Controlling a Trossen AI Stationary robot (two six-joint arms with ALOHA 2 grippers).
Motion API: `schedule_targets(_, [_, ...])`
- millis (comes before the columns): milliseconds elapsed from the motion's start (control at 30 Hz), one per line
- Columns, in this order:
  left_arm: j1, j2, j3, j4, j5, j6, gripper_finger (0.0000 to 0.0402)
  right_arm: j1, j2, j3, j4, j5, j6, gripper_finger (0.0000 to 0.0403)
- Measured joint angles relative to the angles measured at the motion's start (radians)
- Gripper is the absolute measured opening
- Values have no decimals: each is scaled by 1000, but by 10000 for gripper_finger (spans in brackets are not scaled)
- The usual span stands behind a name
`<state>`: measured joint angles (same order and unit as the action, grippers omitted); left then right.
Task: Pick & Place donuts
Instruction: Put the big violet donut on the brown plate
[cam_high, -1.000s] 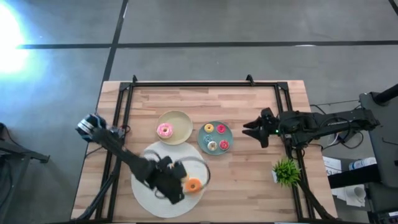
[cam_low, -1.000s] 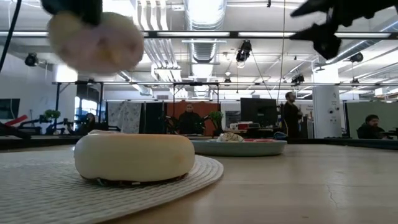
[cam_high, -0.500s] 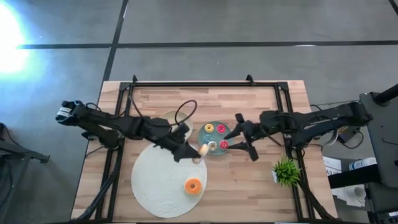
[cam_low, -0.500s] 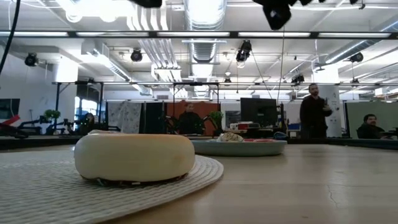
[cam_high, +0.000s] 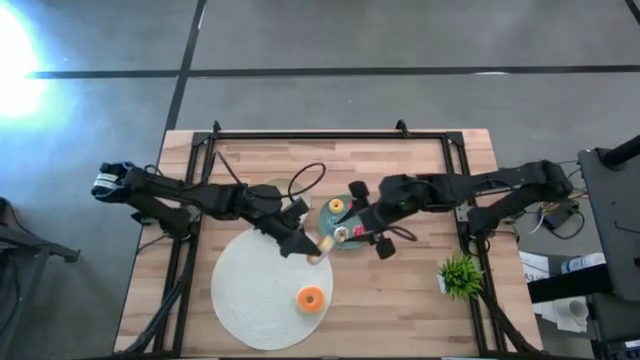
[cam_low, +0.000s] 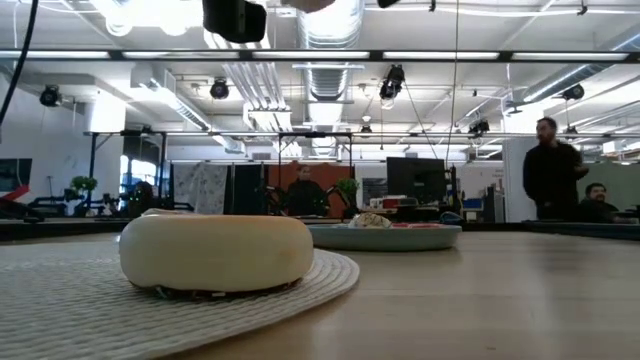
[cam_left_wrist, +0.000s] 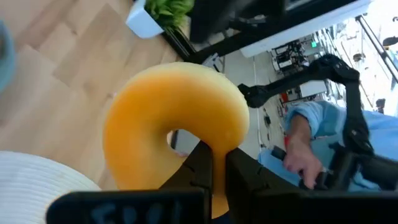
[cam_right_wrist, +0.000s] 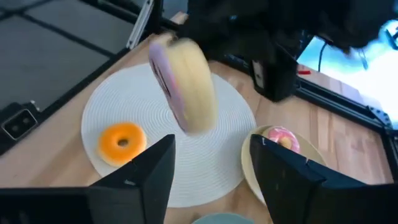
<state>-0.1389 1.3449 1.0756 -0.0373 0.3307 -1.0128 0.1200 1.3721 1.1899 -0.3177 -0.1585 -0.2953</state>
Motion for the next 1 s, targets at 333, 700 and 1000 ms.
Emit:
schedule_targets(333, [65, 0, -1, -68, 68, 98, 0, 2, 157, 215, -153, -8, -42, 246])
schedule_targets(700, [92, -1, -1, -72, 96, 166, 0, 7, 200, 252, -162, -32, -52, 239])
schedule_targets(1000, [96, -1, -1, -69, 96, 209, 0, 6, 202, 252, -150, -25, -39, 164])
